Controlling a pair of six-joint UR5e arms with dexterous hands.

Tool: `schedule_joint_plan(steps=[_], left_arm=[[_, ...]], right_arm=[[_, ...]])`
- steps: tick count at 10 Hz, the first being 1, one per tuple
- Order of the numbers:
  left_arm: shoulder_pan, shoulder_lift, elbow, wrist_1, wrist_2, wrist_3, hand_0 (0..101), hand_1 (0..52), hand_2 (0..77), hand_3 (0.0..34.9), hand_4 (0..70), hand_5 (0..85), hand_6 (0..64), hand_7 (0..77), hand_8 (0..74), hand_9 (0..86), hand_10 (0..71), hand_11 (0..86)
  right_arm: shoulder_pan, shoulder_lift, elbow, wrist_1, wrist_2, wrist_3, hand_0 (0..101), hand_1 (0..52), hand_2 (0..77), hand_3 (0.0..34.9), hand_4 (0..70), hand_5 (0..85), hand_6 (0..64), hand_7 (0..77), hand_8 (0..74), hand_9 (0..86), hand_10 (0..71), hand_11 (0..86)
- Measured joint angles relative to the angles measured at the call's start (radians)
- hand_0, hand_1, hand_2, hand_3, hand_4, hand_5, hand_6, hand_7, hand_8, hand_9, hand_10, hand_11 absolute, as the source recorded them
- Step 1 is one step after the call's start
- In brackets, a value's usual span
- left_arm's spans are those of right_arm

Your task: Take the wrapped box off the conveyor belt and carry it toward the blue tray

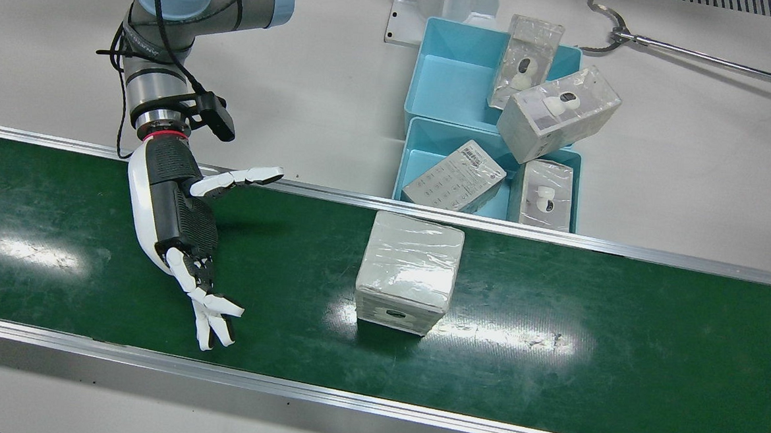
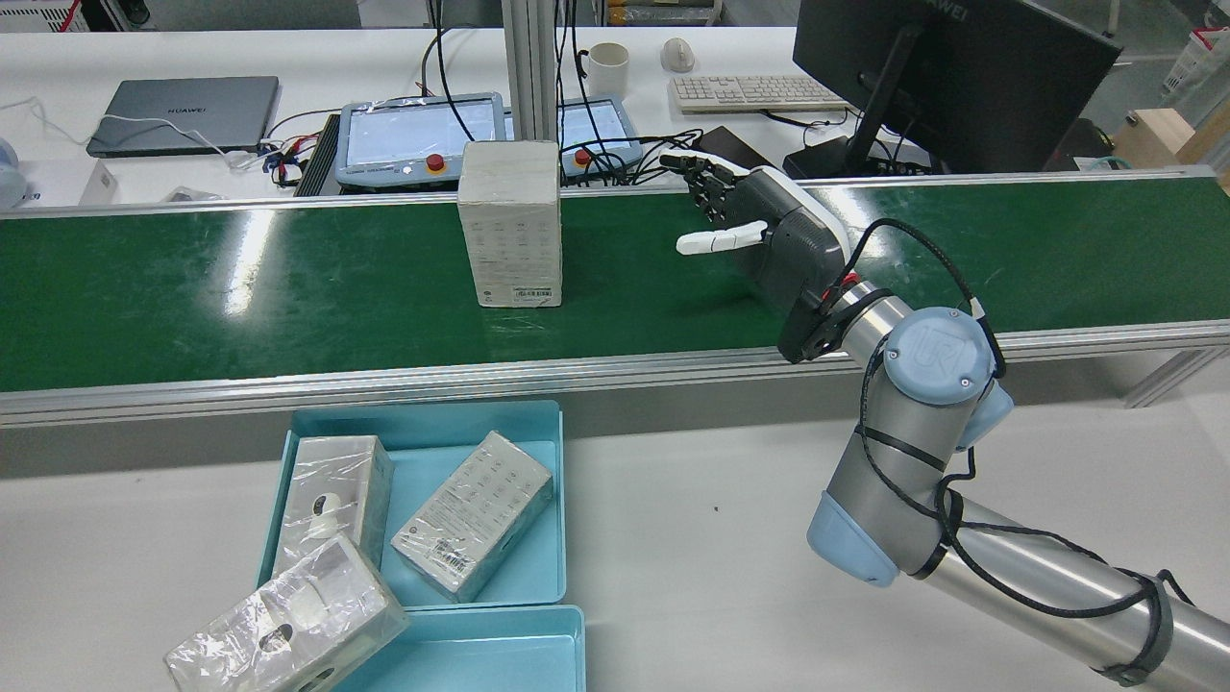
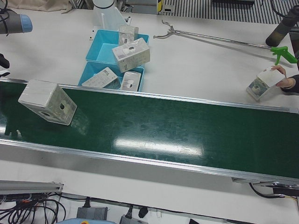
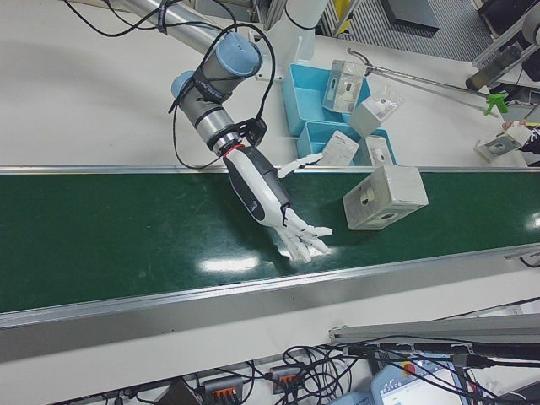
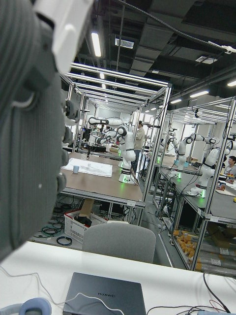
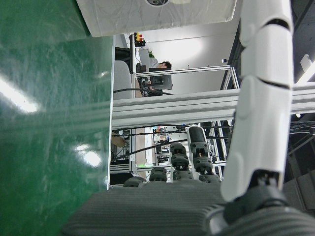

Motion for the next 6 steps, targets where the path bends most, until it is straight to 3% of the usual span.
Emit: schedule_joint_plan(steps=[1, 2, 6], left_arm=[[0.000, 0.000, 0.000, 0.000, 0.000, 0.000, 0, 0.0, 1.1, 0.0, 0.0, 1.1, 0.5, 0.5, 0.5, 0.0, 0.5, 0.5], [0.000, 0.000, 0.000, 0.000, 0.000, 0.000, 0, 0.0, 1.1, 0.0, 0.0, 1.1, 0.5, 0.5, 0.5, 0.5, 0.5, 0.5], [0.000, 0.000, 0.000, 0.000, 0.000, 0.000, 0, 0.0, 1.1, 0.0, 0.0, 1.1, 0.5, 0.5, 0.5, 0.5, 0.5, 0.5]], right_arm=[[0.001, 0.000, 0.000, 0.000, -0.001, 0.000, 47, 13.1, 10.4, 0.0, 10.9, 21.8, 3.3, 3.8, 0.5, 3.8, 0.0, 0.5], [0.001, 0.000, 0.000, 0.000, -0.001, 0.001, 47, 13.6, 8.2, 0.0, 6.0, 21.8, 3.3, 2.7, 0.5, 3.8, 0.0, 0.5], [-0.008, 0.001, 0.000, -0.002, -0.003, -0.002, 47, 14.2, 10.4, 0.0, 8.7, 21.8, 3.3, 2.7, 0.5, 3.8, 0.0, 0.5]])
